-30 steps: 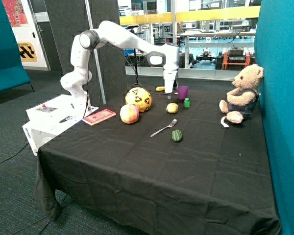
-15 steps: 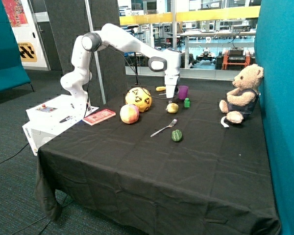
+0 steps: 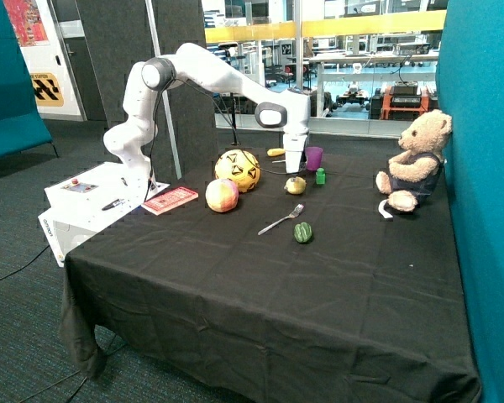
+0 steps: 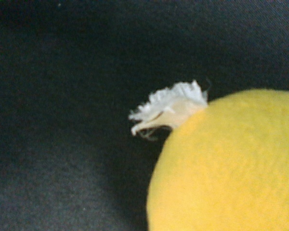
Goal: Sort the balls from left to right in order of size
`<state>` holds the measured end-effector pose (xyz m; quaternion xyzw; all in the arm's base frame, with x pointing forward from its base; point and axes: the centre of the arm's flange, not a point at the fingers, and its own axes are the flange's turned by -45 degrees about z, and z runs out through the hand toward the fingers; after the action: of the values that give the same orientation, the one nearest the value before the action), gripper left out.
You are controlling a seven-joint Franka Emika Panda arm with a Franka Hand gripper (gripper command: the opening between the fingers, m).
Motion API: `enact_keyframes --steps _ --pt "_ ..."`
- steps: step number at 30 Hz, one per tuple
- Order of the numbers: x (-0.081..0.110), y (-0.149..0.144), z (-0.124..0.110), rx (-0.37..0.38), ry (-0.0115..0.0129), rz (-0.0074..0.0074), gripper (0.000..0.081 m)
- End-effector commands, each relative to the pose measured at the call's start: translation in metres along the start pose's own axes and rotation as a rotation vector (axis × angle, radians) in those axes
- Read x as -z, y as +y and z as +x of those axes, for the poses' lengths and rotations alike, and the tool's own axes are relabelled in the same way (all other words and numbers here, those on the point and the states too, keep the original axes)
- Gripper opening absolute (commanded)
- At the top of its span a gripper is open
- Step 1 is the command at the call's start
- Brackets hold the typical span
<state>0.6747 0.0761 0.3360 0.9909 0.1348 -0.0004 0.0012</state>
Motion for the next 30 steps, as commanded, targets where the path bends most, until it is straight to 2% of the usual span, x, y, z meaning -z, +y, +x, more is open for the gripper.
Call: enact_keyframes --steps 1,16,30 --pt "-0.003 0.002 0.007 0.014 0.0010 0.0023 0.0808" --pt "-0.014 0.012 0.003 0.004 0.0010 0.0023 0.0808" --pt "-0.024 0.004 0.005 0.012 0.0010 0.0023 0.0808"
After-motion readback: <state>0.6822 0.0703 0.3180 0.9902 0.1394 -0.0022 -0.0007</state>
